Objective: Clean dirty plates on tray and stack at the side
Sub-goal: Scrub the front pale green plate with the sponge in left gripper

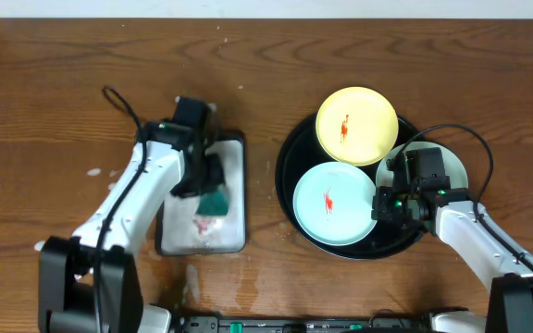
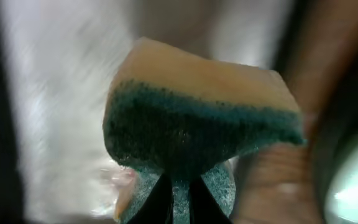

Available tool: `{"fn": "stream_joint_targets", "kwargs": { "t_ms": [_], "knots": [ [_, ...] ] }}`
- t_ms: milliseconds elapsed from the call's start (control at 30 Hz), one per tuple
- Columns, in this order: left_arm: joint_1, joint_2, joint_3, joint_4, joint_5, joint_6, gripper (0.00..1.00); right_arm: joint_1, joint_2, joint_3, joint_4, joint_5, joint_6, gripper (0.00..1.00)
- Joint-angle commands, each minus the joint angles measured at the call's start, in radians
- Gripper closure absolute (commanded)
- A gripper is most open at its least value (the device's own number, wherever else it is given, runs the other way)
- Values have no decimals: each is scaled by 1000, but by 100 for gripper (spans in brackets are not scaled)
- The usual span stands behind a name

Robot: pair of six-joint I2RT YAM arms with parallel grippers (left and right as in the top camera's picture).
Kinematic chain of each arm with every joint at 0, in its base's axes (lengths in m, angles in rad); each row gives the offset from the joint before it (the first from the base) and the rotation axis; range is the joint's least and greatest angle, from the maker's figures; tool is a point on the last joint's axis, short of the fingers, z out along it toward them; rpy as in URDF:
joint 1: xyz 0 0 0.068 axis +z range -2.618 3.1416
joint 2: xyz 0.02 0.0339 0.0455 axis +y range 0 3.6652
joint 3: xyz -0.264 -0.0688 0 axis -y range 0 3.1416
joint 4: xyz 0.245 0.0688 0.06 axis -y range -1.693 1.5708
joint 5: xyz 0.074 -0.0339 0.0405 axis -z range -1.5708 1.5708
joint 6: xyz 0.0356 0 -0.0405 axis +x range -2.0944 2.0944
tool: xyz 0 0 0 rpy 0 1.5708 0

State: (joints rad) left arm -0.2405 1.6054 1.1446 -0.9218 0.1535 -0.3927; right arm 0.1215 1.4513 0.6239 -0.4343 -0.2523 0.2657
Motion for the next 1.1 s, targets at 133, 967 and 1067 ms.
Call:
{"fn": "stream_joint_targets", "kwargs": {
  "t_ms": [133, 967, 1067],
  "knots": [
    [-242, -11, 49, 181, 193, -101, 93, 15, 6, 16, -4, 9, -12, 99],
    [-468, 402, 79, 259, -85, -291, 93, 15, 6, 16, -24, 9, -11, 99],
    [-461, 401, 121, 149, -220, -270, 93, 15, 6, 16, -30, 9, -11, 99]
  ]
}}
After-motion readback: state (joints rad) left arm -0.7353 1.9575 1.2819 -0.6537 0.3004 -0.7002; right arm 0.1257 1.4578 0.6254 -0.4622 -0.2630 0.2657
